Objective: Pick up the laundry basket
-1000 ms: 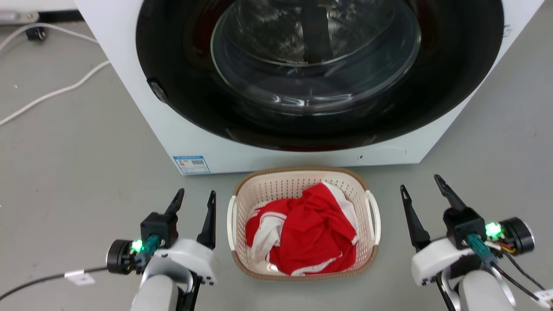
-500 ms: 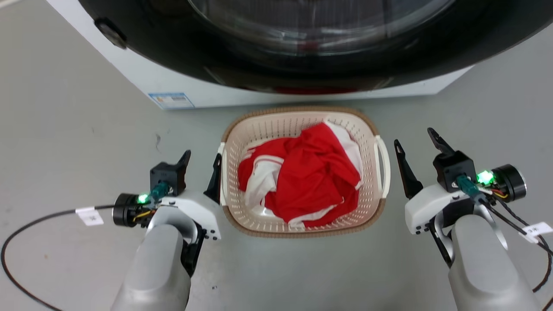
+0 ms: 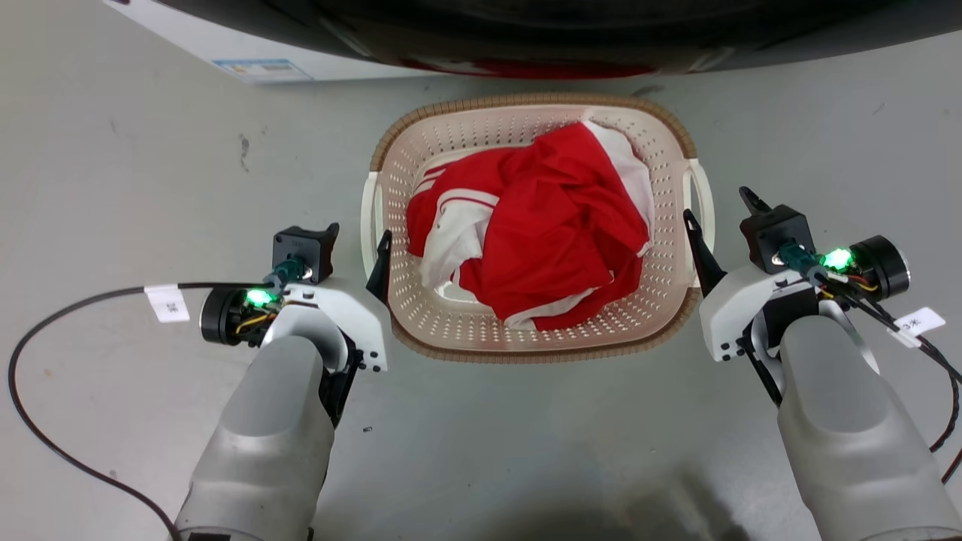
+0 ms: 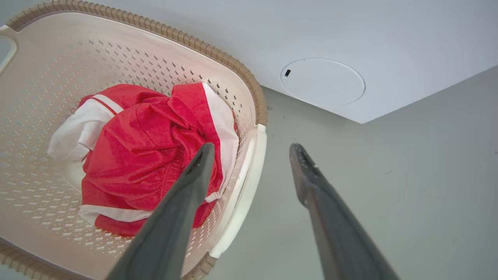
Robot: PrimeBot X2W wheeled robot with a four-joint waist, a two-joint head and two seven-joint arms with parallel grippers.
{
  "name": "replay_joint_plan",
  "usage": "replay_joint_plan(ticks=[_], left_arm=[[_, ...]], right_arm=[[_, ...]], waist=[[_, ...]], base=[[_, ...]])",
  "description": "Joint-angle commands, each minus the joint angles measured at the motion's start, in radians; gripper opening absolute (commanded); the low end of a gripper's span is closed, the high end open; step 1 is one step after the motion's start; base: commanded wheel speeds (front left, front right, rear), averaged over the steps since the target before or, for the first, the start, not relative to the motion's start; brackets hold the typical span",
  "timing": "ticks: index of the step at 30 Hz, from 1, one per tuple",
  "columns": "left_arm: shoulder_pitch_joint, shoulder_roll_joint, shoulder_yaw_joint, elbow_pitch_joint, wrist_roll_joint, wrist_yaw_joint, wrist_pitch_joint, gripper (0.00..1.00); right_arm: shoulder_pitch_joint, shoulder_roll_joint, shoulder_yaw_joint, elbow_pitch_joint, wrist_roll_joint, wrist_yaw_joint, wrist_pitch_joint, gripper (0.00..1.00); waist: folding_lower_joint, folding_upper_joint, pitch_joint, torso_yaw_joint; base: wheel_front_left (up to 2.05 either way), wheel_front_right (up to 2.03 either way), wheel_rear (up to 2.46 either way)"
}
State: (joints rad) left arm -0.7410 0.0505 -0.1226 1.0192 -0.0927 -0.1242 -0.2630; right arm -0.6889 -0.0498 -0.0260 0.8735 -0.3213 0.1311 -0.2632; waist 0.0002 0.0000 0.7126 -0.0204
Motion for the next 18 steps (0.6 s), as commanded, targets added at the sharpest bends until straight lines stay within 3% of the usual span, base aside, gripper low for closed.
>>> replay_joint_plan(ticks=[1, 18], left_arm=[[-0.018, 0.002, -0.003, 0.006, -0.003, -0.003, -0.003, 1.00], [-0.133, 0.001, -0.077, 0.139, -0.018, -0.006, -0.003, 1.00]], right_arm=[[-0.024, -0.001, -0.004, 0.012, -0.010, -0.001, -0.002, 1.00], [-0.154, -0.001, -0.057, 0.221, -0.060, -0.001, -0.002, 1.00]], waist=[[-0.0002, 0.0000, 0.021, 0.002], [-0.0002, 0.0000, 0.132, 0.002]], base=[[0.00, 0.00, 0.00], [0.00, 0.00, 0.00]])
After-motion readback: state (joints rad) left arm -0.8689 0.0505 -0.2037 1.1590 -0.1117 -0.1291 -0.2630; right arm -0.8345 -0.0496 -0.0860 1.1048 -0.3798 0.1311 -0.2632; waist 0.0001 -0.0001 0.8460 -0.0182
